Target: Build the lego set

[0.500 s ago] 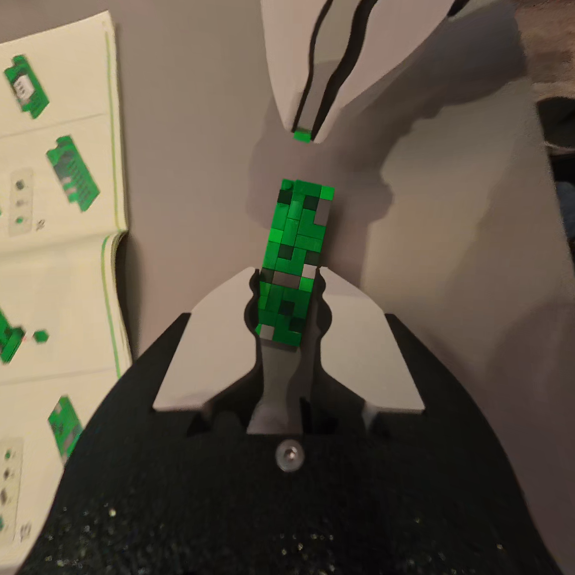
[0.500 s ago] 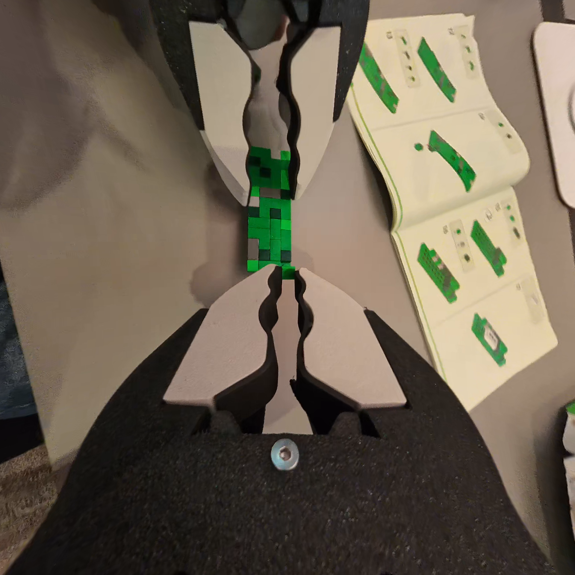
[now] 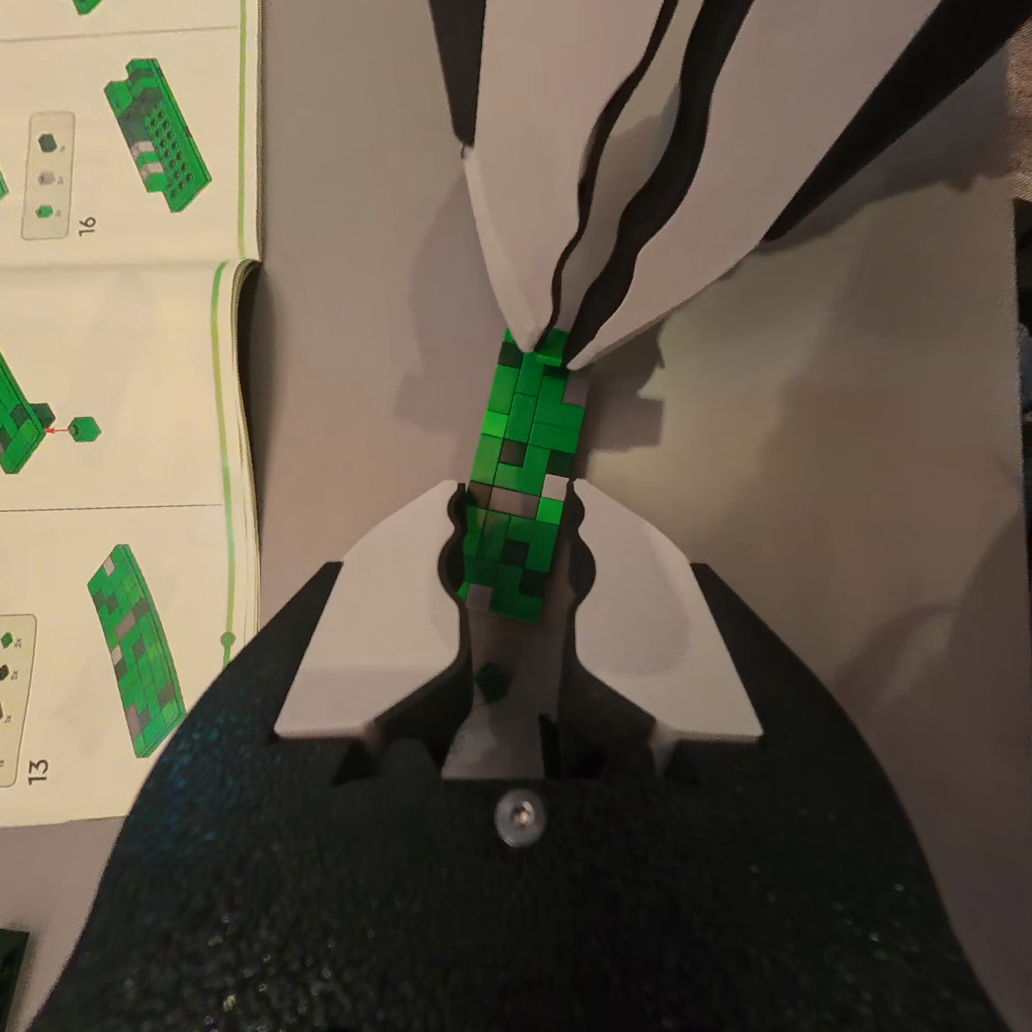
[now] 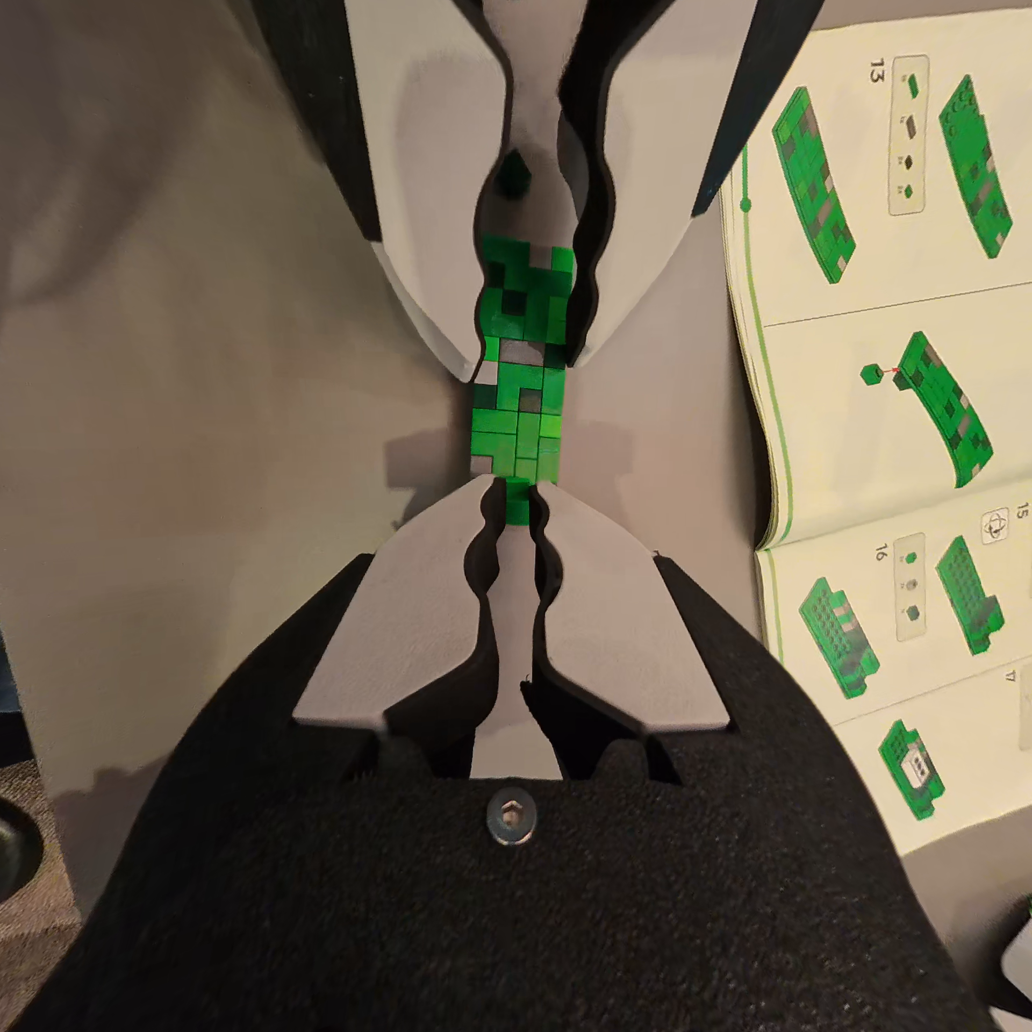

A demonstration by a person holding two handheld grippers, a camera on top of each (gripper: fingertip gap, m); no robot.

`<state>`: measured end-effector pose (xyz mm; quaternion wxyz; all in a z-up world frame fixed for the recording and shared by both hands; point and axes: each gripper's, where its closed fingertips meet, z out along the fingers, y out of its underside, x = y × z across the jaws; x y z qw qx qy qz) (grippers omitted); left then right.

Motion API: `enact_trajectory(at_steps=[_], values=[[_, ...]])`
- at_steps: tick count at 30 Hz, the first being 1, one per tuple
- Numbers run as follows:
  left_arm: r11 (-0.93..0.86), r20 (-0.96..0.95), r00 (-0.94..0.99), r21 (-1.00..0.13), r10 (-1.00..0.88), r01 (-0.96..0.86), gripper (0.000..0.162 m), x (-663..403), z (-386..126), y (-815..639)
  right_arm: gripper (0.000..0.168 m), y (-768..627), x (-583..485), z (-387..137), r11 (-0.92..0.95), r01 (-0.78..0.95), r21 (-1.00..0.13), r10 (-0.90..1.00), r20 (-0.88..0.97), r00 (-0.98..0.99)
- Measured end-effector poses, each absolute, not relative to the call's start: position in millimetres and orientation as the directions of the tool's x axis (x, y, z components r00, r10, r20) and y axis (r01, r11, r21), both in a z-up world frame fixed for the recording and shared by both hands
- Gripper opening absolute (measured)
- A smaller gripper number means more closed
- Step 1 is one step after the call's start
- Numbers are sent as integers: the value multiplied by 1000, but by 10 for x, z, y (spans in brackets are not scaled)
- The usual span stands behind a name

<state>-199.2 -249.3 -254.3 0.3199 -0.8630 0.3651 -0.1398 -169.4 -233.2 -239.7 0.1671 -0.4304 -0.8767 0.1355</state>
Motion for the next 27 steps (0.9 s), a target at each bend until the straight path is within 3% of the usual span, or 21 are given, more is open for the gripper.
enact_trajectory(at_steps=[12, 23, 27], values=[[-541, 28, 706, -663, -708, -517, 33, -2040, -2520, -2465, 8, -2302, -1772, -2426, 597, 740, -309, 801, 181, -571], [-544, 32, 707, -664, -707, -514, 33, -2048, -2527, -2457, 11, -2275, -1738, -2398, 590, 738, -327, 806, 196, -558], [-544, 24, 716, -669, -697, -507, 33, -2078, -2496, -2439, 14, -2193, -1715, -2281, 507, 756, -414, 861, 222, -457]])
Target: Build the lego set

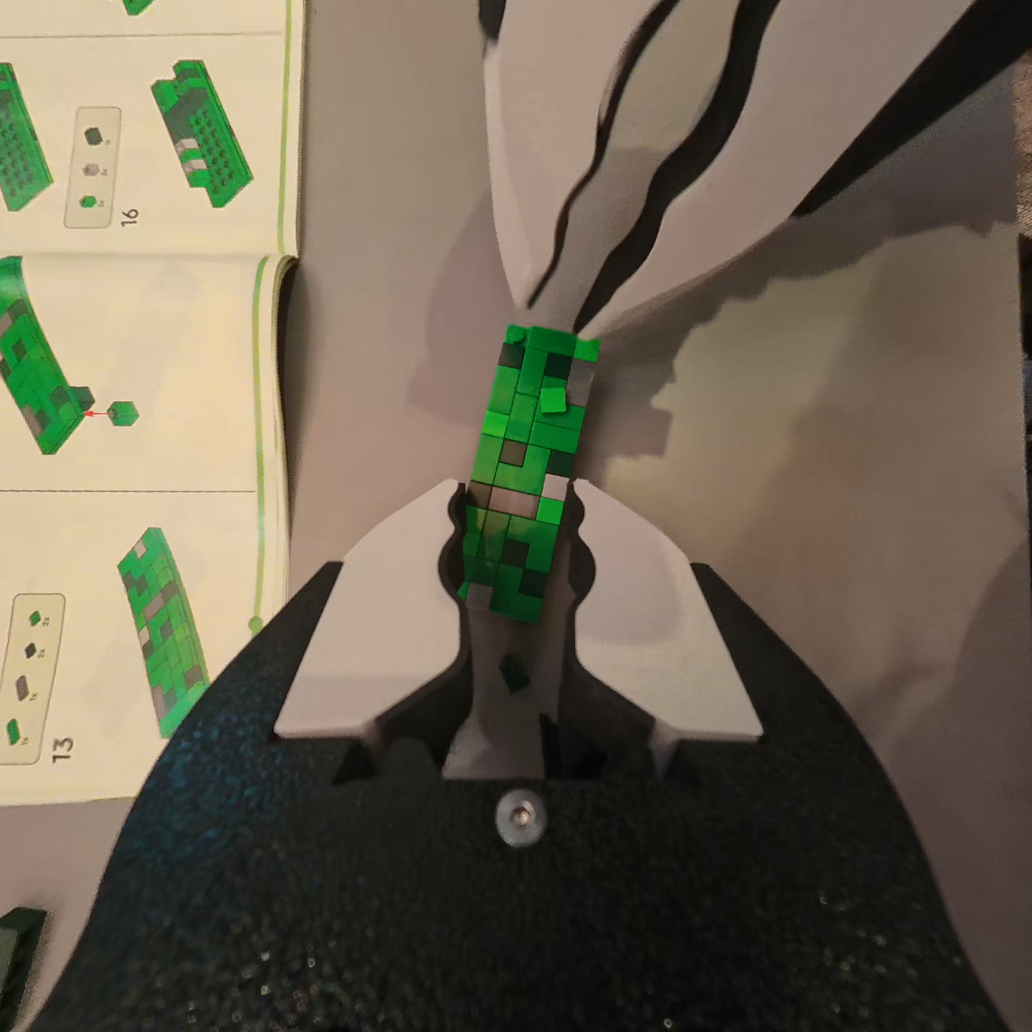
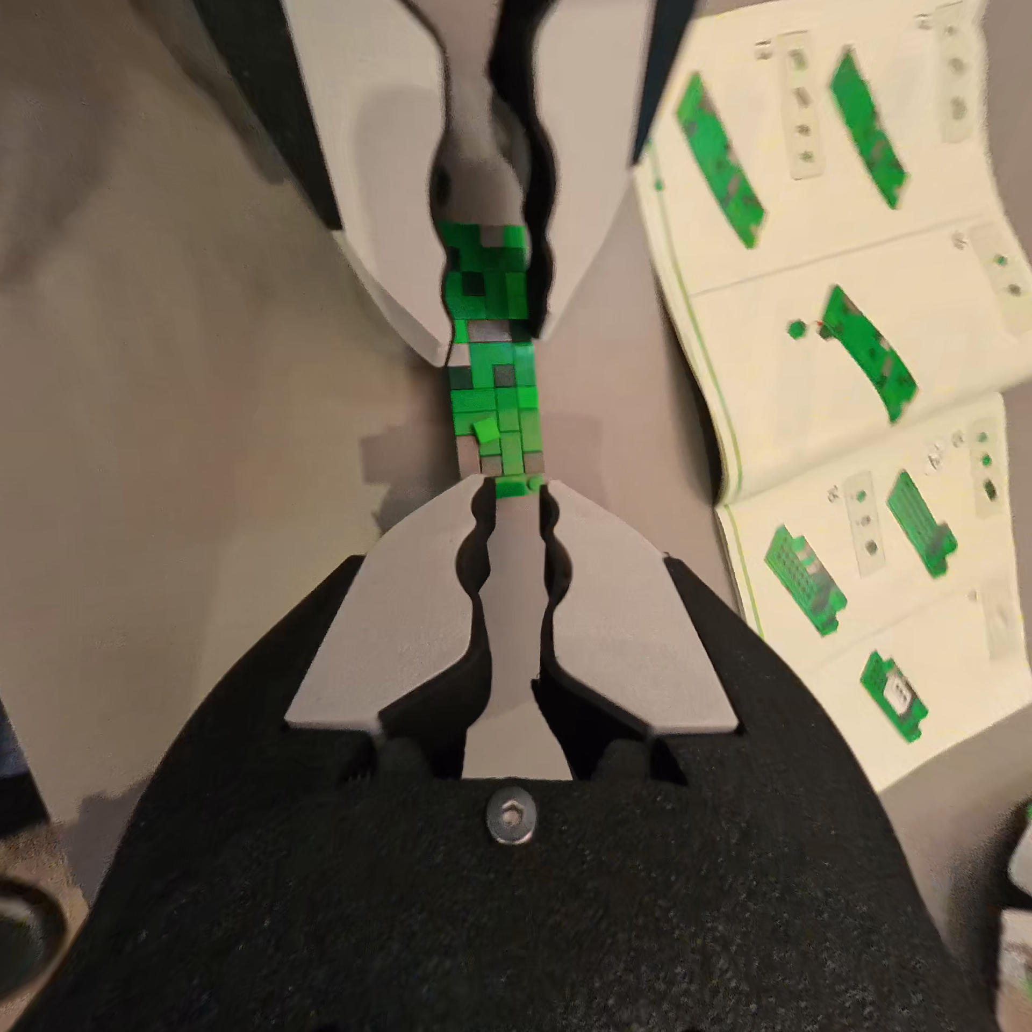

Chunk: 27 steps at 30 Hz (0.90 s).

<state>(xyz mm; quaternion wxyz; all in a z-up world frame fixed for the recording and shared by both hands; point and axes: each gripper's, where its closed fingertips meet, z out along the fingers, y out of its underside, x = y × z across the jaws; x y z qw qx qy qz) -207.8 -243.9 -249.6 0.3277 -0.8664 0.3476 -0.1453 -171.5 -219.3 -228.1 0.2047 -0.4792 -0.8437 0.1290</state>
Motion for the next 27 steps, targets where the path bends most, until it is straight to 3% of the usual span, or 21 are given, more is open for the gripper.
enact_trajectory(at_steps=[4, 9, 15, 27], values=[[-543, 18, 732, -683, -681, -489, 33, -2130, -2421, -2412, 44, -2031, -1722, -2091, 259, 724, -639, 964, 217, -152], [-533, 15, 740, -703, -672, -471, 33, -2141, -2304, -2405, 73, -1995, -1759, -1997, -120, 449, -886, 966, -1, 257], [-506, -9, 730, -715, -684, -483, 33, -2093, -2217, -2426, 82, -2085, -1822, -1987, -34, 378, -925, 883, 149, 445], [-489, -17, 723, -725, -690, -484, 33, -2079, -2149, -2442, 77, -2039, -1805, -1933, 58, 436, -898, 819, 293, 494]])
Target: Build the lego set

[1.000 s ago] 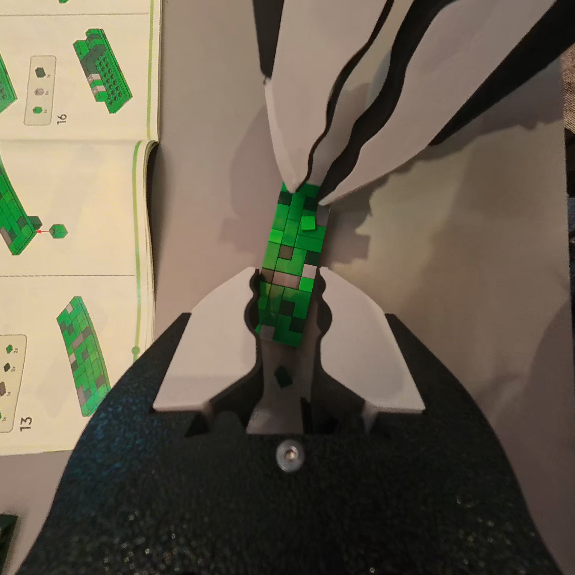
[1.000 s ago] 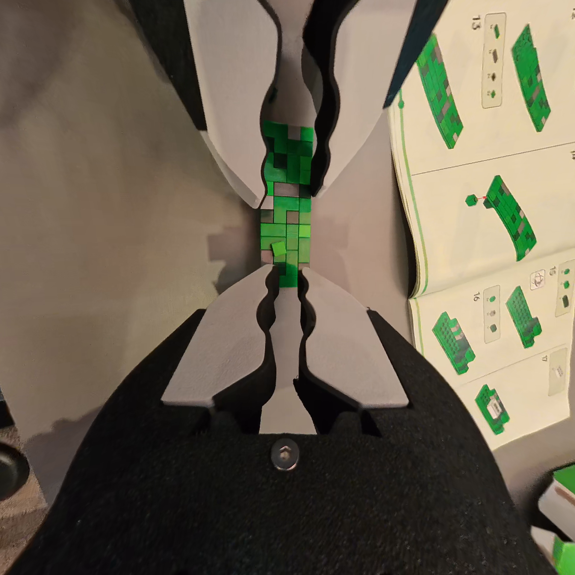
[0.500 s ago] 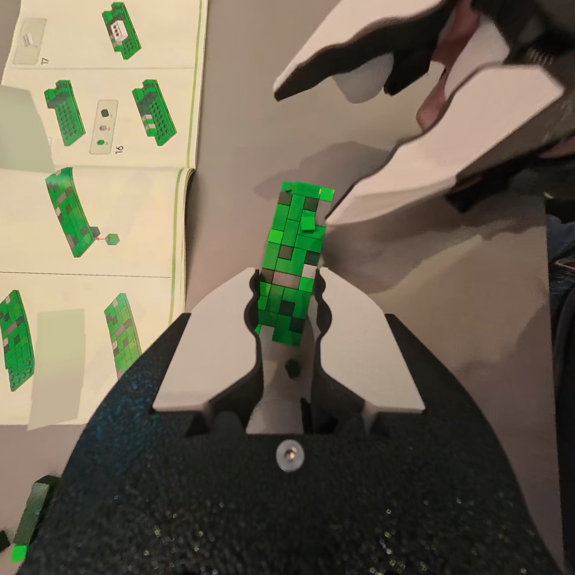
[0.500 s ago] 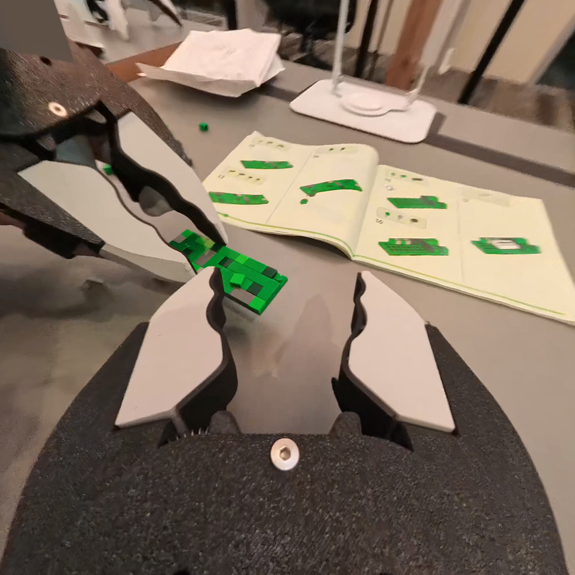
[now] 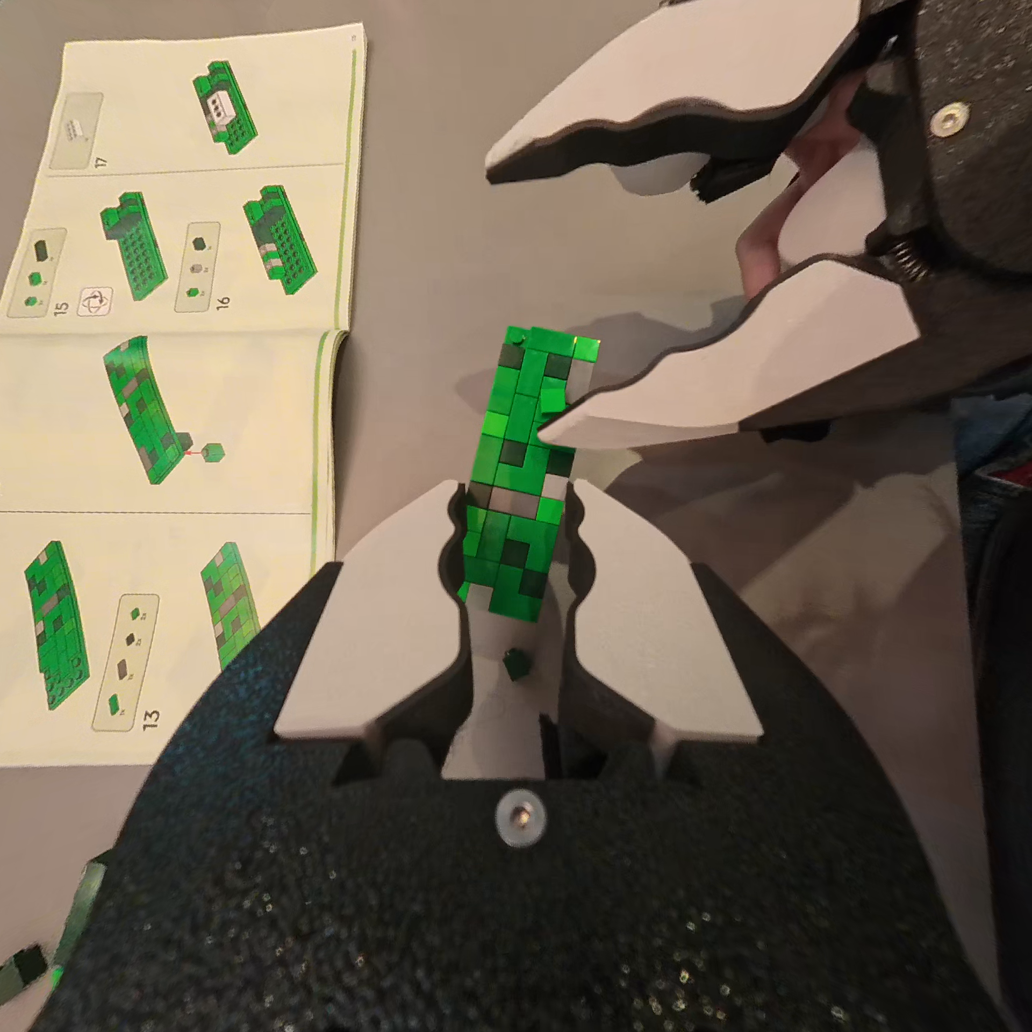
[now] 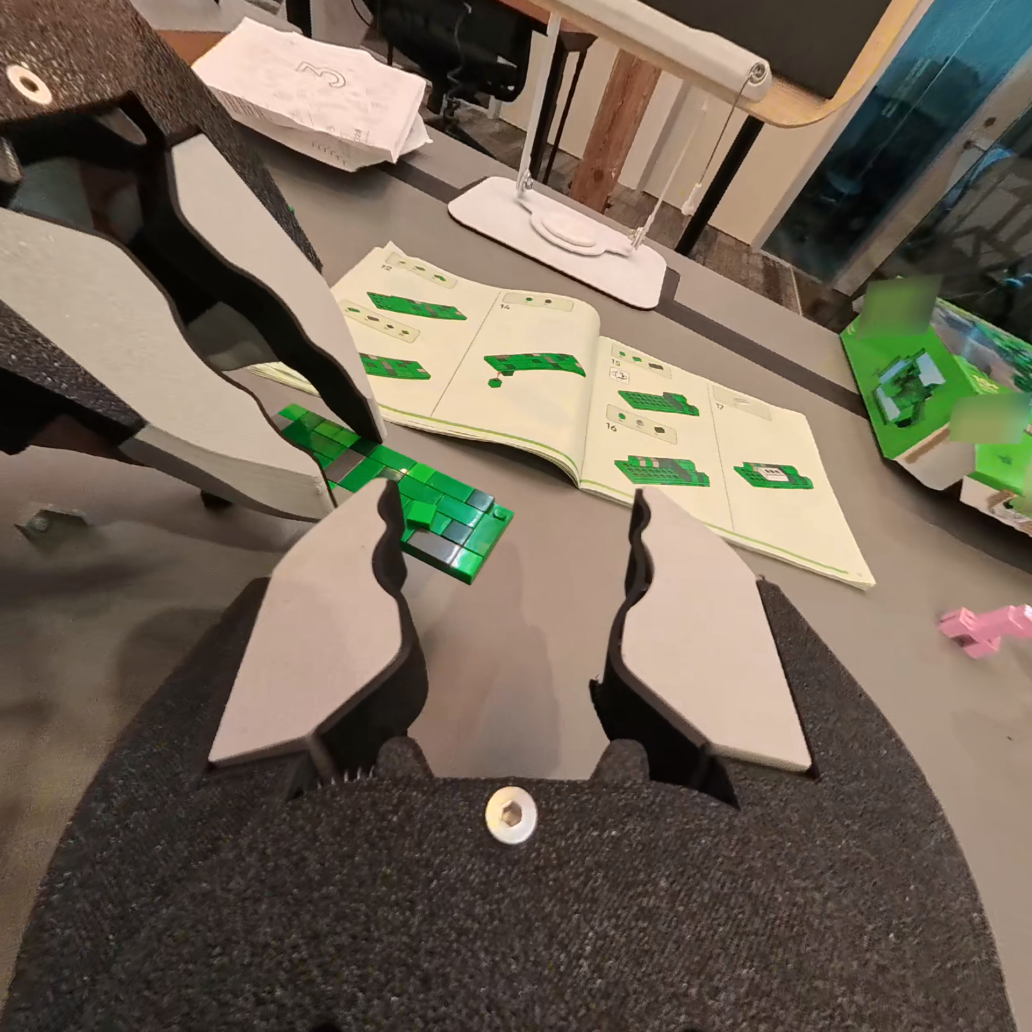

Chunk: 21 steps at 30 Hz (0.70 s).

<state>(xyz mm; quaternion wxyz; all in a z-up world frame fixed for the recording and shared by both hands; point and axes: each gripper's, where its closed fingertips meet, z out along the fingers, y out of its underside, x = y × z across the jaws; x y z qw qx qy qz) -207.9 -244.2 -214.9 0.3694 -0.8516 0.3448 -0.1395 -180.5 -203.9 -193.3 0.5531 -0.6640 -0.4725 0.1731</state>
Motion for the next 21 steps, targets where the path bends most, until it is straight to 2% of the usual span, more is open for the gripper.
enact_trajectory(at_steps=[21], values=[[-485, -2, 715, -734, -699, -476, 33, -2059, -2104, -2463, 71, -1884, -1700, -1894, 137, 497, -857, 756, 414, 507]])
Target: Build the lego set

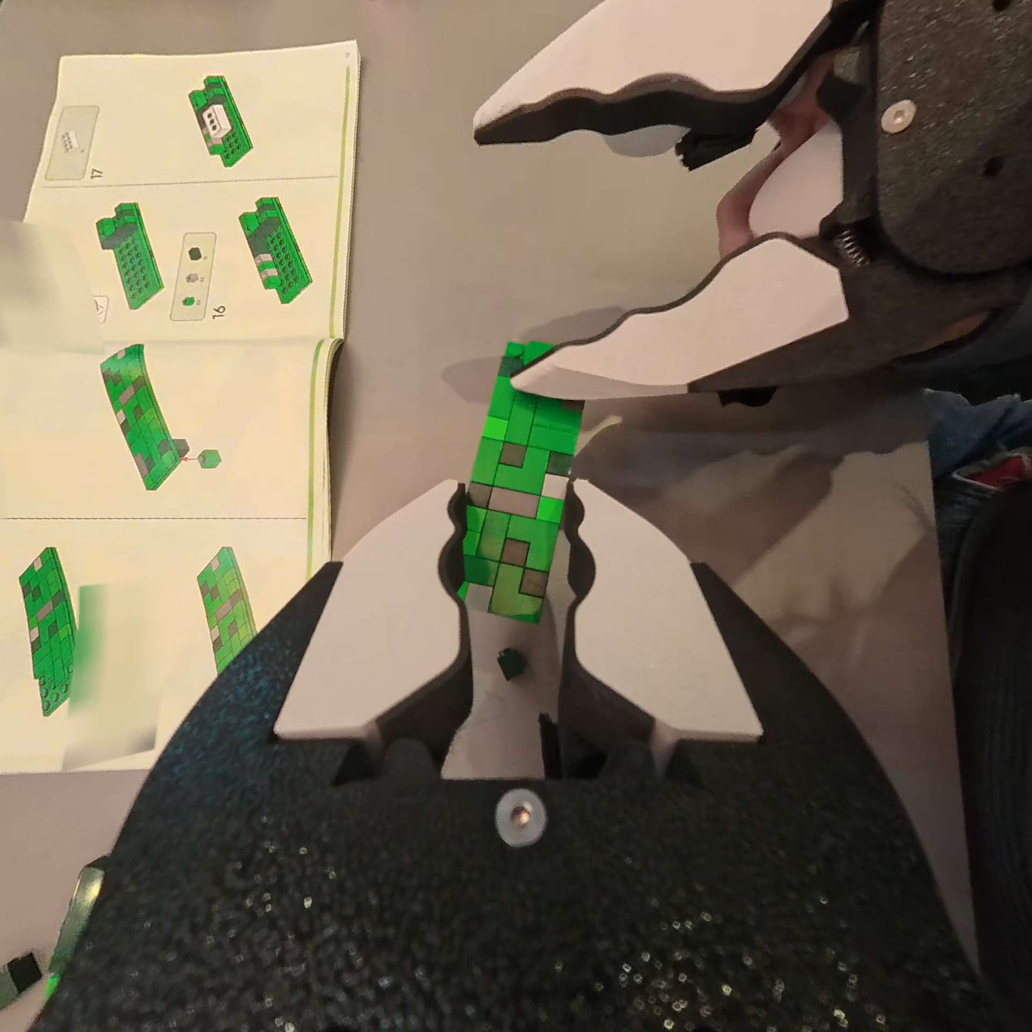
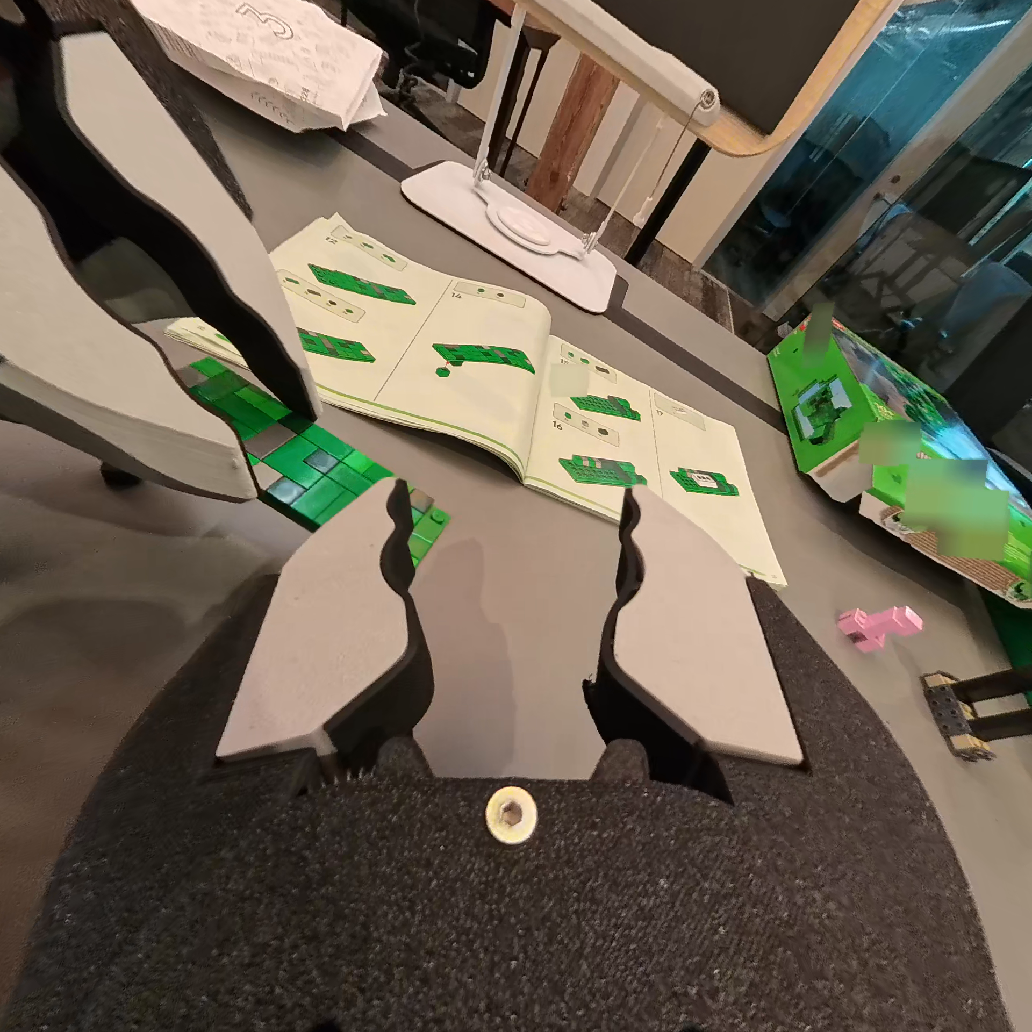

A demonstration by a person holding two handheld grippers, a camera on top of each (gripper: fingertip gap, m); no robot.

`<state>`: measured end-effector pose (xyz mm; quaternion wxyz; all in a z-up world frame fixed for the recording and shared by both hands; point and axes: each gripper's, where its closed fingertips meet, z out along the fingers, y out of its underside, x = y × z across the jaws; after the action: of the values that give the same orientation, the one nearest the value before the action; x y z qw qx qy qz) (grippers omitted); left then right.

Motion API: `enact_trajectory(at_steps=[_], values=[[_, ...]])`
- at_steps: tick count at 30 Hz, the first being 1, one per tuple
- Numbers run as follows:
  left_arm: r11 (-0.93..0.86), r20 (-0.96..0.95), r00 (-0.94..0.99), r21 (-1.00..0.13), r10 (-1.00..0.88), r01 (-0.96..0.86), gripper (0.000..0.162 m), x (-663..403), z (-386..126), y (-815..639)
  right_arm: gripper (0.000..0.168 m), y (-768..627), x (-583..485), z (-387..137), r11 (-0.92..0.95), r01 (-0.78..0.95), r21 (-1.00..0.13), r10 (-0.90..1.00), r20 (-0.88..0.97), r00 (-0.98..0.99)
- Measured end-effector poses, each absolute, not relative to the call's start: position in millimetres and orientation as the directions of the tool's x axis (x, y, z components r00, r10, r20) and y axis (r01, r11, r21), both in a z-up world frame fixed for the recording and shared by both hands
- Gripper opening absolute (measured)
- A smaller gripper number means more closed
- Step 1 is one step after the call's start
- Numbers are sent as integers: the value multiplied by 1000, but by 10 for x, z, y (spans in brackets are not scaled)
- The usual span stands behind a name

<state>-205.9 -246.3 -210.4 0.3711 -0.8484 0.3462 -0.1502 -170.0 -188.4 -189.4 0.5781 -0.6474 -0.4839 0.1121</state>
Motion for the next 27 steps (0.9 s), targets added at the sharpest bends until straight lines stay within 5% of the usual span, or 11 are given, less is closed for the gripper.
enact_trajectory(at_steps=[7, 27], values=[[-474, 1, 706, -743, -708, -474, 33, -2047, -2101, -2460, 71, -2041, -1721, -1774, 156, 408, -900, 848, 334, 412], [-430, -13, 672, -759, -740, -489, 33, -1994, -2043, -2493, 70, -2044, -1617, -1823, 147, 505, -851, 906, 321, 277]])
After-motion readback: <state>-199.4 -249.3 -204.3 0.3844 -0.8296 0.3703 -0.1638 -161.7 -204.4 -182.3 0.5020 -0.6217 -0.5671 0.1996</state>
